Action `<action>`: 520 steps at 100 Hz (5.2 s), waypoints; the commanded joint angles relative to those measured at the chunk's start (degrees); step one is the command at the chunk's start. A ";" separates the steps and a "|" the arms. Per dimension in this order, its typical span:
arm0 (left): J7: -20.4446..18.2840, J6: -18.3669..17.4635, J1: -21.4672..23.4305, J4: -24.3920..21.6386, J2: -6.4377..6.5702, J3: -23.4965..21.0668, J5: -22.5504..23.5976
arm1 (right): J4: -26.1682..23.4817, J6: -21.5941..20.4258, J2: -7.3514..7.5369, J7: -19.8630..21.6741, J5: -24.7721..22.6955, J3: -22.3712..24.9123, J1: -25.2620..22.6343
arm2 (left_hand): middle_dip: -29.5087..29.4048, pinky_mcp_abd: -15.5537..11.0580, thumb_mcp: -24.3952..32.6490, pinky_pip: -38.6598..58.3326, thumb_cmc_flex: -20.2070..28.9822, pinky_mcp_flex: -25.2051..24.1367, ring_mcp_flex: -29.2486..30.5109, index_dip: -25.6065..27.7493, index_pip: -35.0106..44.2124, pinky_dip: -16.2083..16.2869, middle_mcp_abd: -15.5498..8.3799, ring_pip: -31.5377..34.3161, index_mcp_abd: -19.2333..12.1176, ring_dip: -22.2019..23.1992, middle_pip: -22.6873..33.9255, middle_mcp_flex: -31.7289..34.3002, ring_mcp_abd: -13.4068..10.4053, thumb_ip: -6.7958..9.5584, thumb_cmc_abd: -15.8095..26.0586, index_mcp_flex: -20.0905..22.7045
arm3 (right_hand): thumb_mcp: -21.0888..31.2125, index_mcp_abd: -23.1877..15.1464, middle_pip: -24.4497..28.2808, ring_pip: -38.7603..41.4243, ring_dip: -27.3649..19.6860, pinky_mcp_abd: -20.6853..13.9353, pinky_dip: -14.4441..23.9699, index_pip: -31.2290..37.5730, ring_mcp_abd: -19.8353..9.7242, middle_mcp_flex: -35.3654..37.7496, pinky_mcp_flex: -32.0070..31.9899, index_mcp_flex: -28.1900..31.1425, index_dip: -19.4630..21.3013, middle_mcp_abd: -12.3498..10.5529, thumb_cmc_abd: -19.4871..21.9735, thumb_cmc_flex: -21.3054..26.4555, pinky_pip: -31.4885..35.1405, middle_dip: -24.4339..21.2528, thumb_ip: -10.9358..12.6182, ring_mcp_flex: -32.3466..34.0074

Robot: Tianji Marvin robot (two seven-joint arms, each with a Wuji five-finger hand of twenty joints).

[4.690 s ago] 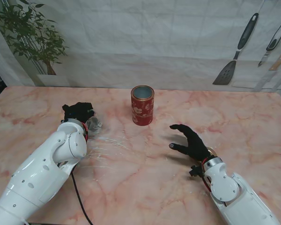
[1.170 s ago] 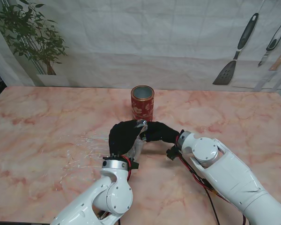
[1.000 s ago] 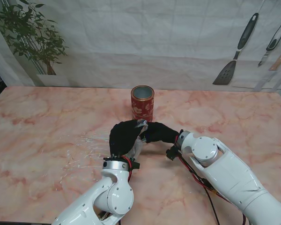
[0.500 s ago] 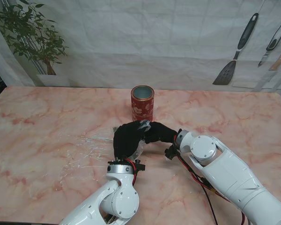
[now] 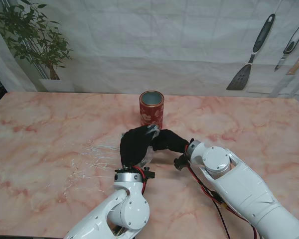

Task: Insert tea bags into the tea bag box

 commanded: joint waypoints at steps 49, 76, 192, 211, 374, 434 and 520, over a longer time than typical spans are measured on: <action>-5.81 5.20 -0.04 -2.49 1.74 -2.58 1.17 | -3.83 0.93 0.44 1.46 3.26 6.57 -4.10 | -1.47 -2.16 2.46 5.64 4.75 0.57 0.89 1.02 4.01 -0.30 -7.00 -0.17 0.13 -0.71 0.68 0.09 0.08 1.09 2.64 1.41 | 0.01 1.82 -1.51 -2.23 -2.17 -1.20 -1.73 2.48 -1.07 -4.97 -2.73 -2.59 5.76 -0.58 4.51 3.17 -1.14 -2.68 0.78 -4.12; -6.83 7.20 -0.53 -2.55 1.81 -2.62 1.37 | -5.54 0.32 0.59 1.12 4.07 8.48 -5.21 | -1.49 -2.29 2.21 5.60 4.87 0.43 0.76 1.03 4.01 -0.29 -7.01 -0.26 0.13 -0.69 0.51 0.10 0.18 1.08 2.66 1.41 | -0.26 5.96 -1.88 -3.16 -2.92 -2.33 -1.91 2.79 -1.36 -7.70 -4.11 -5.19 12.27 0.05 7.32 4.37 -2.64 -3.95 2.12 -6.50; -12.69 15.08 -1.95 -3.21 2.92 -5.90 1.56 | -17.32 4.50 1.75 -1.29 0.85 15.19 -8.92 | -1.24 -2.47 1.28 5.61 5.24 0.43 0.60 1.02 3.83 -0.26 -7.12 -0.39 0.06 -0.55 0.17 0.07 -0.01 1.14 2.88 1.31 | -1.43 11.68 -3.36 -4.64 -3.98 -3.22 -1.14 1.79 -1.01 -9.27 -4.89 -8.11 23.07 1.35 10.03 6.70 -4.79 -5.92 4.86 -8.07; -13.08 15.27 -1.55 -3.33 3.12 -6.62 1.48 | -19.24 7.22 1.41 -3.80 -0.85 16.41 -8.78 | -1.22 -2.41 1.20 5.55 5.33 0.35 0.60 1.03 3.82 -0.27 -7.13 -0.39 0.06 -0.54 0.14 0.04 -0.01 1.15 2.89 1.31 | -1.48 11.42 -3.31 -4.31 -3.80 -3.38 -0.91 1.66 -0.97 -8.94 -4.63 -7.96 23.13 1.28 10.08 6.63 -4.59 -5.86 4.79 -7.70; -15.06 17.34 1.02 -5.00 4.01 -8.96 2.02 | -3.70 11.41 -7.19 -22.05 4.28 7.07 10.95 | -1.10 -2.46 0.69 5.51 5.71 0.26 0.56 1.04 3.82 -0.09 -6.96 -0.47 0.06 -0.45 0.13 0.04 0.19 1.16 3.00 1.31 | -0.68 10.20 -2.74 -2.46 -2.74 -3.96 -0.04 1.76 -1.37 -7.24 -3.71 -7.36 21.83 0.58 9.36 5.41 -3.66 -5.05 3.60 -6.43; -15.47 17.05 1.19 -4.94 4.19 -9.48 1.89 | 8.21 14.46 -10.95 -23.46 5.68 2.14 17.95 | -1.11 -2.46 0.52 5.50 5.73 0.27 0.57 1.04 3.82 -0.06 -7.02 -0.47 0.06 -0.42 0.15 0.13 0.07 1.16 3.05 1.31 | -0.41 9.11 -2.08 -1.80 -2.41 -3.86 0.24 1.62 -1.42 -6.10 -3.22 -6.34 18.21 0.10 8.11 4.12 -3.36 -4.81 2.27 -5.46; -15.18 16.53 1.04 -4.54 4.14 -9.60 1.69 | 7.31 23.86 -11.92 -26.82 5.21 2.60 17.59 | -1.05 -2.52 0.42 5.48 5.89 0.17 0.51 1.04 3.82 0.02 -6.90 -0.40 0.06 -0.33 0.18 0.15 0.21 1.17 3.07 1.31 | 0.49 7.59 -0.76 0.42 -1.57 -3.69 0.65 3.01 -1.53 -6.29 -3.12 -8.17 11.52 -0.08 4.03 -1.78 -1.64 -4.58 0.88 -5.00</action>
